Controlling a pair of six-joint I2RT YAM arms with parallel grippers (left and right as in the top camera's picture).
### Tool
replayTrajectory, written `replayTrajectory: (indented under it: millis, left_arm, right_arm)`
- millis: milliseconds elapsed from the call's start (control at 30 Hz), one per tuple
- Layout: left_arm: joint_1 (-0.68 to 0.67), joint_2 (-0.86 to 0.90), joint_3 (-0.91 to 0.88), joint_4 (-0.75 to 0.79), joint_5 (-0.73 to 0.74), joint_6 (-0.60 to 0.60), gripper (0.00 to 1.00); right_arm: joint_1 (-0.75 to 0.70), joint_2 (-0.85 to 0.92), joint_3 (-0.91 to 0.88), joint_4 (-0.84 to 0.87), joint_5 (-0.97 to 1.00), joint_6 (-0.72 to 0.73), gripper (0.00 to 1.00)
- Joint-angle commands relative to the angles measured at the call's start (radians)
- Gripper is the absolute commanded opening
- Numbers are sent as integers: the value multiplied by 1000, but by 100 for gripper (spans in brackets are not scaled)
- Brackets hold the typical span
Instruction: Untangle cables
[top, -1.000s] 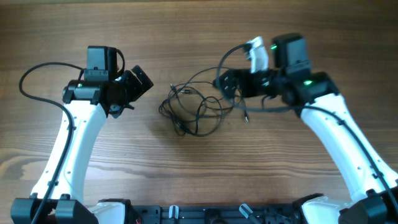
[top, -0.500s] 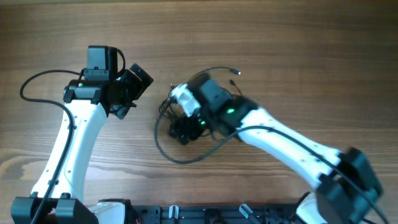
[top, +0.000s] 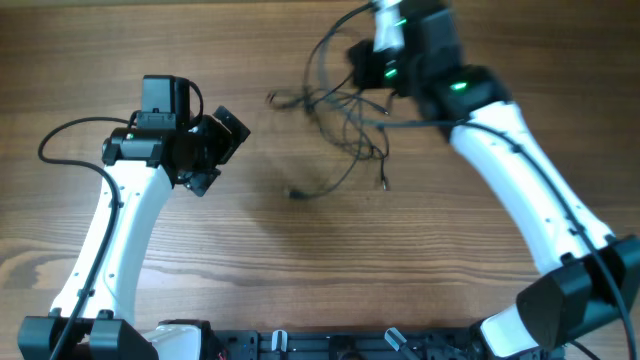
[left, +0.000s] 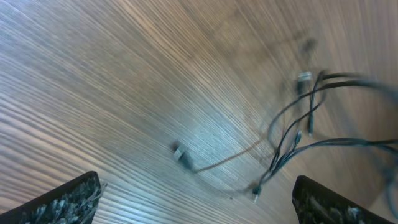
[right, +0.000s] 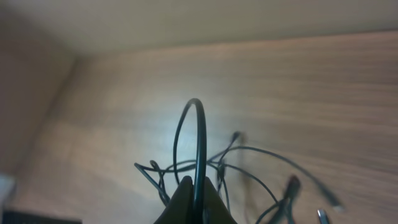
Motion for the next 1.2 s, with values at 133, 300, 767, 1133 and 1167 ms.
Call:
replayTrajectory:
  millis: [133, 300, 767, 1133, 1167]
  left_arm:
    - [-175, 13, -22, 146, 53, -294, 100]
    - [-315, 67, -22, 367, 41, -536, 100]
    - [-222, 236, -22, 649, 266, -108, 100]
    - [-351, 233, -22, 646, 297, -59, 100]
    - [-374, 233, -22, 666, 215, -112, 100]
  right_arm:
    - [-50, -15, 17, -35, -118, 12, 5]
    - [-48, -18, 17, -67, -122, -7, 5]
    - [-57, -20, 17, -151, 164, 222, 5]
    - [-65, -18, 17, 35, 202, 735, 5]
    - [-65, -18, 17, 23, 202, 736, 4]
